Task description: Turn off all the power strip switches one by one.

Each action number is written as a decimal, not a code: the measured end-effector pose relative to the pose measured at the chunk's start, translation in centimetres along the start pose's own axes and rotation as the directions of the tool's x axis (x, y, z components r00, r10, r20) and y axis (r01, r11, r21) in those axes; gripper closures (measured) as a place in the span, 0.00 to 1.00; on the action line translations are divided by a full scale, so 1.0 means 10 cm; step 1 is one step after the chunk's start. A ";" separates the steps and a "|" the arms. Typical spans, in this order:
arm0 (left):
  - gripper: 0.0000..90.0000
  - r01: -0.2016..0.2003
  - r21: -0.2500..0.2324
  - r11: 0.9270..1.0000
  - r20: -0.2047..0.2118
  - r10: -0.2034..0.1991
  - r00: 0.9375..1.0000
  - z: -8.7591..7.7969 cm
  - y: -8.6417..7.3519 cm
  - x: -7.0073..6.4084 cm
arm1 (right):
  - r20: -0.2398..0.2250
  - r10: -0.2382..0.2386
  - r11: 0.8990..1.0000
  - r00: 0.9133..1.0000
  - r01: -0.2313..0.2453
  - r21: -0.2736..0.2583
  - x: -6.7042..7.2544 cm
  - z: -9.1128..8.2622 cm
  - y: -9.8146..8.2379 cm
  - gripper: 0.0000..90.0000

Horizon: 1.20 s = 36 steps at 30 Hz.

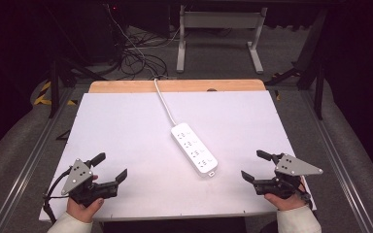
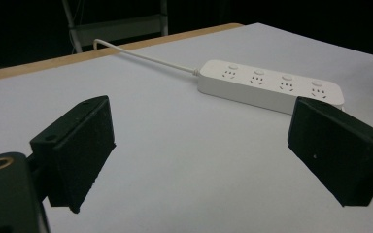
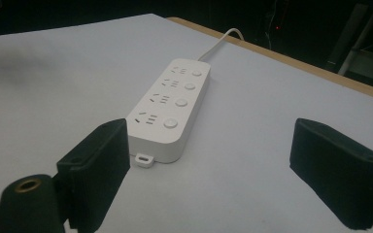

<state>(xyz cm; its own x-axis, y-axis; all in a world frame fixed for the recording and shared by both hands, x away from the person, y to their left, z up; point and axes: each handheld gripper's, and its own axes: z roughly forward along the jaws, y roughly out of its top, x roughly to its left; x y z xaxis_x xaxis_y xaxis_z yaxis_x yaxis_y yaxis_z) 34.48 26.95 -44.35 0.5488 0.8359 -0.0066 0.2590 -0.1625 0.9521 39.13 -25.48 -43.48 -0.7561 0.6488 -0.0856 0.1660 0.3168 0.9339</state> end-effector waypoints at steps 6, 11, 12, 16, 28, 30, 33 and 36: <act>0.12 -0.068 0.006 0.998 -0.027 0.068 0.997 0.00 0.01 -0.05 | 0.005 -0.010 1.000 1.000 0.010 -0.009 0.01 -0.01 0.01 0.19; 0.12 -0.083 0.014 0.996 -0.037 0.083 0.996 -0.01 0.01 -0.06 | 0.007 -0.019 1.000 1.000 0.019 0.007 0.03 0.00 0.02 0.18; 0.12 -0.083 0.014 0.996 -0.037 0.083 0.996 -0.01 0.01 -0.06 | 0.016 -0.027 1.000 1.000 0.027 0.010 0.03 0.00 0.02 0.18; 0.12 -0.079 0.011 0.997 -0.045 0.079 0.996 -0.01 0.01 -0.06 | 0.036 -0.042 0.999 0.998 0.042 0.016 0.04 -0.01 0.04 0.21; 0.12 -0.048 0.016 0.999 -0.076 0.049 0.996 -0.02 0.01 -0.04 | -0.009 0.039 0.993 0.999 -0.038 0.115 -0.01 0.06 0.16 0.37; 0.12 -0.051 0.017 0.999 -0.077 0.052 0.996 -0.02 0.01 -0.04 | -0.015 0.021 0.993 1.000 -0.019 0.113 0.00 0.11 0.23 0.37; 0.12 -0.057 0.014 0.998 -0.080 0.058 0.995 -0.02 0.01 -0.05 | -0.030 0.008 0.994 1.000 -0.005 0.108 0.01 0.17 0.30 0.37; 0.13 -0.062 0.018 0.998 -0.079 0.064 0.995 -0.02 0.01 -0.05 | -0.043 0.001 0.994 0.999 0.004 0.111 0.04 0.24 0.37 0.37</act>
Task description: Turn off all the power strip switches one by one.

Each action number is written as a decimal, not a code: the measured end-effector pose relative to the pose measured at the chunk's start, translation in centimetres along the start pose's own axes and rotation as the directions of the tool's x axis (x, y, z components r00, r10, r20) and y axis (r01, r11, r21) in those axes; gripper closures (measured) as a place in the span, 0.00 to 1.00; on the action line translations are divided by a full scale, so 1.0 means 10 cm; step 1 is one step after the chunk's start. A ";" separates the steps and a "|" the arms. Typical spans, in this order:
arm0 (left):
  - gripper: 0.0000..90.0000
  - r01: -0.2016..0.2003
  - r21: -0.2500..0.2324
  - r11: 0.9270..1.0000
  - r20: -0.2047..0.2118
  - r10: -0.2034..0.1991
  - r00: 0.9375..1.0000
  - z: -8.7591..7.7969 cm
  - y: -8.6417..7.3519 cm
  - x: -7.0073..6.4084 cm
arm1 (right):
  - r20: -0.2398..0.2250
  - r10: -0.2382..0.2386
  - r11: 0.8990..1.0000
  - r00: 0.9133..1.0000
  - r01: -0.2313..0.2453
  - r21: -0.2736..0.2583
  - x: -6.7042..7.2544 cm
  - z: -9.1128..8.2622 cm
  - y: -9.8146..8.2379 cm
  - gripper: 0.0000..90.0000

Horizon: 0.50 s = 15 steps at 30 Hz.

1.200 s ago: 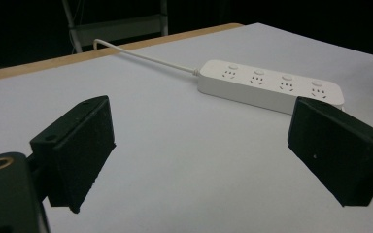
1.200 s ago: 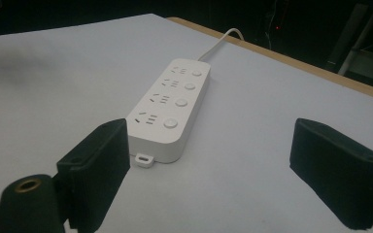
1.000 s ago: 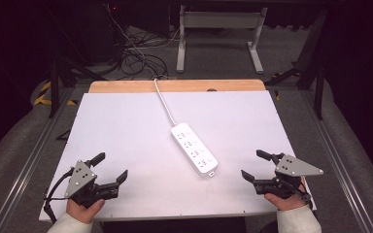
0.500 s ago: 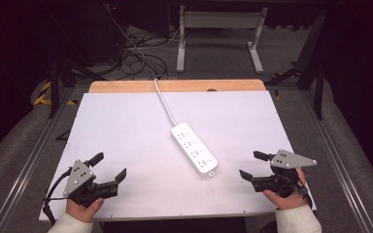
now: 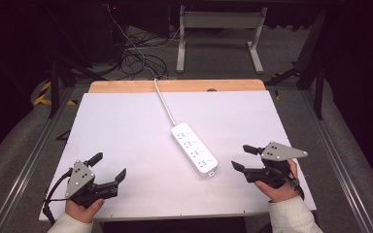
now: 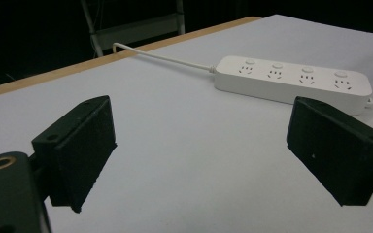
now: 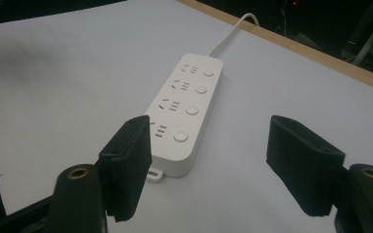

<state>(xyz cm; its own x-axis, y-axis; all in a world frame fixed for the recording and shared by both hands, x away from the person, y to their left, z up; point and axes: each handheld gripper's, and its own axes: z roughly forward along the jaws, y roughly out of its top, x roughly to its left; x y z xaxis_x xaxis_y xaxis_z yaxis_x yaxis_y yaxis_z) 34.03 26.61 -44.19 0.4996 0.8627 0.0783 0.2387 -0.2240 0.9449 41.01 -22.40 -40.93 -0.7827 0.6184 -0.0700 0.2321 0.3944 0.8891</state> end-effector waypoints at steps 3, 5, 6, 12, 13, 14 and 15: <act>0.13 -0.005 0.002 1.000 0.000 0.005 1.000 0.01 0.00 0.00 | -0.010 -0.008 1.000 1.000 0.008 0.004 0.00 0.06 0.06 0.37; 0.13 -0.006 0.005 1.000 0.000 0.006 1.000 0.01 0.00 -0.01 | -0.020 -0.005 1.000 1.000 0.005 0.009 0.01 0.11 0.10 0.37; 0.13 -0.007 0.004 1.000 -0.001 0.007 1.000 0.01 0.00 -0.01 | -0.024 -0.007 1.000 1.000 0.007 0.014 0.01 0.13 0.11 0.38; 0.13 -0.005 0.005 1.000 0.001 0.005 1.000 0.01 0.00 -0.01 | -0.036 -0.018 0.999 0.999 0.019 0.029 0.03 0.27 0.20 0.40; 0.13 -0.006 0.005 1.000 0.001 0.006 1.000 0.01 0.00 -0.01 | -0.036 -0.018 0.999 0.999 0.019 0.029 0.03 0.27 0.20 0.40; 0.13 -0.004 0.004 1.000 0.001 0.003 1.000 0.01 0.00 -0.01 | -0.042 -0.015 0.999 0.999 0.017 0.032 0.04 0.31 0.23 0.40; 0.13 -0.005 0.004 1.000 0.000 0.005 1.000 0.01 0.00 -0.01 | -0.045 -0.019 0.999 0.999 0.021 0.033 0.03 0.34 0.25 0.40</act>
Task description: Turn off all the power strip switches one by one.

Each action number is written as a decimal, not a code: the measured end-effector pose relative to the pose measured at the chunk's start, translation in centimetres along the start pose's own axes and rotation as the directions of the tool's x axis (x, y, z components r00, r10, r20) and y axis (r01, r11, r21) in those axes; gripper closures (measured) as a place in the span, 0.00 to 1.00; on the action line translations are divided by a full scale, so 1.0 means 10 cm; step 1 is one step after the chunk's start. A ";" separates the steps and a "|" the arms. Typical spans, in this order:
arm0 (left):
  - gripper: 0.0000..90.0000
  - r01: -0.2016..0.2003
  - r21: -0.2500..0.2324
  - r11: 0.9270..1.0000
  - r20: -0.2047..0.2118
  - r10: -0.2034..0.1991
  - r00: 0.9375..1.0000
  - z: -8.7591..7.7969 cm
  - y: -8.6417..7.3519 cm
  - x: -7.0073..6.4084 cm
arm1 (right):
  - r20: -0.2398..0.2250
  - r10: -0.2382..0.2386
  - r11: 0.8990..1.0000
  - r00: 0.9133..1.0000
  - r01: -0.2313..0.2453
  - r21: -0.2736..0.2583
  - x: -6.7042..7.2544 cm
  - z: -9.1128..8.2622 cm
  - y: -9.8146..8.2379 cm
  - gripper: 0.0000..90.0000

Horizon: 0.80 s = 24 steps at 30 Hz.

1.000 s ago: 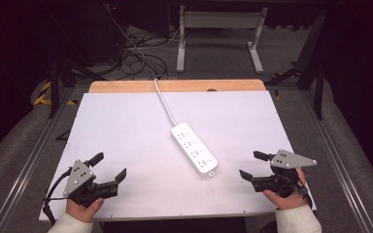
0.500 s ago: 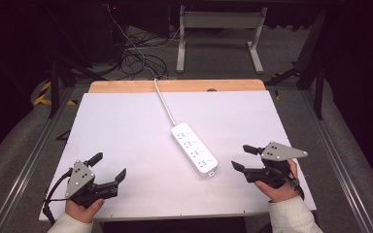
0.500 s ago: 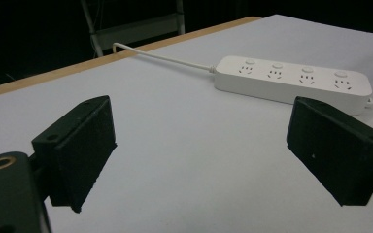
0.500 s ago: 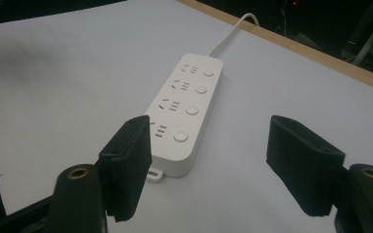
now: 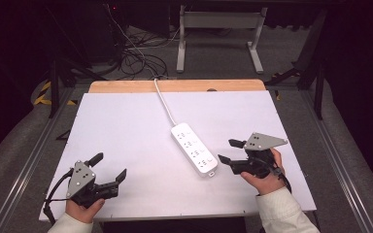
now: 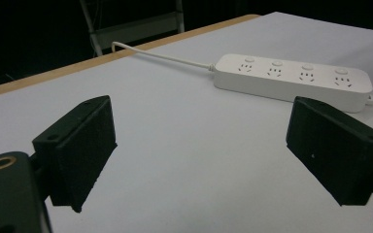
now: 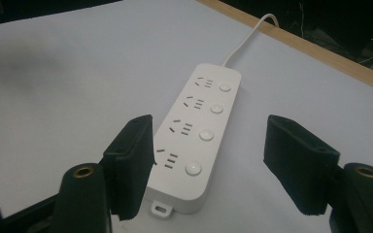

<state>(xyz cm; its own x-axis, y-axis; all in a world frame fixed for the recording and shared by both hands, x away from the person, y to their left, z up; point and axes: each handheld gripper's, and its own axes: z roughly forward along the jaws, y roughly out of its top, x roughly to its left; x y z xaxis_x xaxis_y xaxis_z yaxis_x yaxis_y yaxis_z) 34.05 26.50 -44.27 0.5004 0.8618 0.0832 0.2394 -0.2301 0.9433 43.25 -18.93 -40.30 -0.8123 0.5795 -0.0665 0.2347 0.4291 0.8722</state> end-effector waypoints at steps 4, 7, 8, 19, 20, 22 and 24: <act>0.13 0.000 -0.001 1.000 0.002 0.000 1.000 0.00 0.00 0.00 | -0.009 -0.008 1.000 1.000 0.008 0.006 0.01 0.08 0.06 0.41; 0.13 0.000 -0.002 1.000 0.003 0.000 1.000 0.00 0.00 0.00 | -0.010 -0.013 1.000 1.000 0.013 0.009 0.01 0.11 0.09 0.41; 0.13 -0.001 -0.001 1.000 0.003 0.001 1.000 0.00 0.00 0.00 | -0.014 -0.015 1.000 1.000 0.015 0.010 0.02 0.13 0.11 0.41; 0.13 -0.013 -0.001 1.000 0.001 0.013 1.000 0.00 0.00 0.00 | -0.037 -0.017 0.999 0.999 0.018 0.034 0.05 0.38 0.19 0.46; 0.13 -0.012 -0.001 1.000 0.001 0.012 1.000 0.00 0.00 0.00 | -0.040 -0.017 0.999 0.999 0.018 0.034 0.05 0.39 0.19 0.47; 0.13 -0.010 -0.002 1.000 -0.002 0.010 1.000 -0.01 0.00 0.00 | -0.034 -0.019 0.999 0.999 0.021 0.038 0.05 0.42 0.20 0.49; 0.13 -0.009 -0.003 1.000 -0.001 0.009 1.000 -0.01 0.00 0.00 | -0.030 -0.025 0.999 0.999 0.026 0.040 0.06 0.43 0.21 0.50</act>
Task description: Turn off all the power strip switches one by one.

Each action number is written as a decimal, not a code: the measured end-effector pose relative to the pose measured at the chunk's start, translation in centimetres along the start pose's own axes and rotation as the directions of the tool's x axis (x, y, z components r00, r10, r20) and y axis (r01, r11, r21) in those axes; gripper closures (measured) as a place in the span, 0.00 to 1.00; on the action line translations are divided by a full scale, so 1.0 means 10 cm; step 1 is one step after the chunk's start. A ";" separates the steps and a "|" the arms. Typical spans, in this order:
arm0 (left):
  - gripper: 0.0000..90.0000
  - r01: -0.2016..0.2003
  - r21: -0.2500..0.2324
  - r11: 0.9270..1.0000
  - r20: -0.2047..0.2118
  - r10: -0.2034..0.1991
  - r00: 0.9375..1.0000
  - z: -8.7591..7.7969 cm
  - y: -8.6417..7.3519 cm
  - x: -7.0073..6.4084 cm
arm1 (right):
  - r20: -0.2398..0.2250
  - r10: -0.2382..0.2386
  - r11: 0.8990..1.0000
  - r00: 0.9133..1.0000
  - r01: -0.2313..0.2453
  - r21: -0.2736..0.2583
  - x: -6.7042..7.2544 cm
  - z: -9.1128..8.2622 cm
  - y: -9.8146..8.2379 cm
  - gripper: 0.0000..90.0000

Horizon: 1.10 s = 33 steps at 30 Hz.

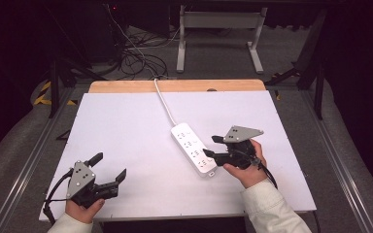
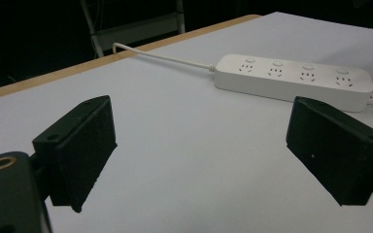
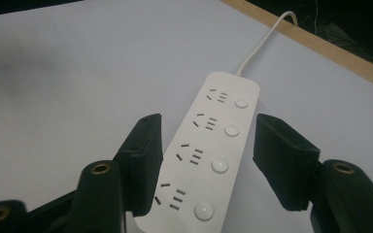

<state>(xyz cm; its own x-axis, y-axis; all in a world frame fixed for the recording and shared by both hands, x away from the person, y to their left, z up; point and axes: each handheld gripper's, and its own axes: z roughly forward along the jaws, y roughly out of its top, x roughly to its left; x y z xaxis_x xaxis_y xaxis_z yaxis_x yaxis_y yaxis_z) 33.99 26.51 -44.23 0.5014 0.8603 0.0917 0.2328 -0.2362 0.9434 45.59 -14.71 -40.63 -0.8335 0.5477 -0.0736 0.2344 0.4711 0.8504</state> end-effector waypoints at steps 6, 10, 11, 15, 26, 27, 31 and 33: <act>0.13 -0.004 0.001 1.000 -0.001 0.004 1.000 0.00 0.00 0.00 | -0.009 0.003 1.000 1.000 -0.003 0.027 -0.01 0.07 0.02 0.61; 0.13 -0.001 0.001 1.000 -0.001 0.001 1.000 0.01 0.00 0.00 | -0.031 -0.016 0.999 0.999 0.017 0.035 0.00 0.09 0.03 0.75; 0.13 -0.001 0.001 1.000 0.000 0.001 1.000 0.01 0.00 0.00 | -0.035 -0.015 0.999 0.999 0.017 0.048 0.00 0.09 0.03 0.75; 0.13 -0.001 0.002 1.000 -0.001 0.001 1.000 0.01 0.00 0.00 | -0.041 -0.027 0.998 0.999 0.029 0.047 -0.01 0.08 0.07 0.83; 0.13 -0.007 0.001 1.000 -0.005 0.007 1.000 0.00 0.00 0.00 | -0.105 0.084 0.979 0.991 -0.062 0.196 -0.11 0.13 0.16 1.00; 0.13 -0.007 0.001 1.000 -0.006 0.007 1.000 0.00 0.00 0.00 | -0.105 0.080 0.976 0.991 -0.056 0.208 -0.12 0.13 0.17 1.00; 0.13 -0.005 0.002 1.000 -0.007 0.005 1.000 0.01 0.00 0.00 | -0.100 0.086 0.966 0.991 -0.059 0.252 -0.11 0.17 0.19 1.00; 0.13 -0.006 0.002 1.000 -0.007 0.006 1.000 0.01 0.00 0.00 | -0.090 0.095 0.961 0.991 -0.068 0.269 -0.12 0.20 0.19 1.00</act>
<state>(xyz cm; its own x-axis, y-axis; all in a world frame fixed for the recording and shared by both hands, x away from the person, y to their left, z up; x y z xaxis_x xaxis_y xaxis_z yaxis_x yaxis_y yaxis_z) 34.03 26.48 -44.26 0.4968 0.8621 0.1002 0.2312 -0.2427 0.9421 48.01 -13.10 -39.96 -0.8489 0.5257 0.0542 0.4160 0.6015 0.6820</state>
